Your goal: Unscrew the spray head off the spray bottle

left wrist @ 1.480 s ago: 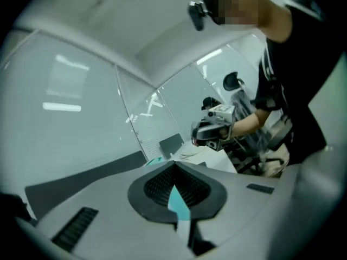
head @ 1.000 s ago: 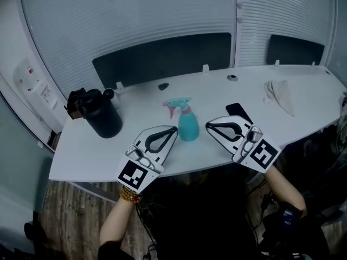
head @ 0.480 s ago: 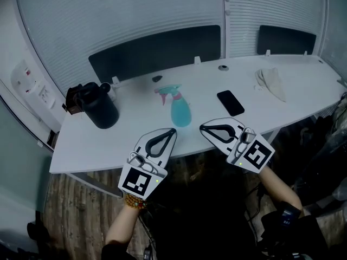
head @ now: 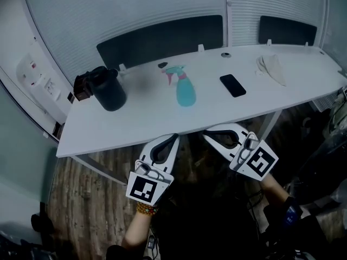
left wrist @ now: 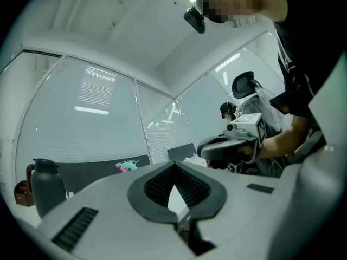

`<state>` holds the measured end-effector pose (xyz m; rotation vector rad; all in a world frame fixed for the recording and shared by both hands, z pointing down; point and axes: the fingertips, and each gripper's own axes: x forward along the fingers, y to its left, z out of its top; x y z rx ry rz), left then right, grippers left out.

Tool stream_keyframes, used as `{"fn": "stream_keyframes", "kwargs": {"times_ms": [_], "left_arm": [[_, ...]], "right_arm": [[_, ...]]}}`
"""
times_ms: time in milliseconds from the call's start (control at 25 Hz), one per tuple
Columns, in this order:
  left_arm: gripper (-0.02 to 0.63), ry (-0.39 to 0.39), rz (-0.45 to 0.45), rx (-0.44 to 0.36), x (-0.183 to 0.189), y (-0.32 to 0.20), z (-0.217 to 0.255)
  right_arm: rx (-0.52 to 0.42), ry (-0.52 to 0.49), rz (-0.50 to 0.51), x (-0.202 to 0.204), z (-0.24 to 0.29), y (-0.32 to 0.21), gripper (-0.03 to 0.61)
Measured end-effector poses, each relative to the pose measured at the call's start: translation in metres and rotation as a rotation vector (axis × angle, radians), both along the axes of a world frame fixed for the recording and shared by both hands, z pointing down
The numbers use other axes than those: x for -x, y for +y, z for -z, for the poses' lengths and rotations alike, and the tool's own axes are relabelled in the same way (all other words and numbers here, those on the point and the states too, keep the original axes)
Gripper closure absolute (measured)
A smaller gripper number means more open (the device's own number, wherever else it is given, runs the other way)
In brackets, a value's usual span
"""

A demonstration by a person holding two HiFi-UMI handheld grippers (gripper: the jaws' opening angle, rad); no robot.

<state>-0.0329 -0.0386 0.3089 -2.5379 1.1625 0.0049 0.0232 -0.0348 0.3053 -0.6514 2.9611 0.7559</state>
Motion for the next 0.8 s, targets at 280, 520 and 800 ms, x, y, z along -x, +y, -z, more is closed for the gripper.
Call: {"fn": "stream_keyframes", "kwargs": {"times_ms": [280,520,800], "left_arm": [[0.609,0.017,0.01,0.016,0.013,0.02,-0.008],[0.609,-0.009,-0.01,-0.002,0.007,0.023,-0.014],[0.609,0.001,-0.024,0.001,-0.001,0.013,-0.014]], "right_arm": [[-0.001,0.013,-0.004,0.013,-0.009,0.024,0.578],[0.0,0.003,-0.012,0.012,-0.009,0.03,0.578],[0.008,0.033,-0.028,0.009,-0.014,0.023,0.578]]}}
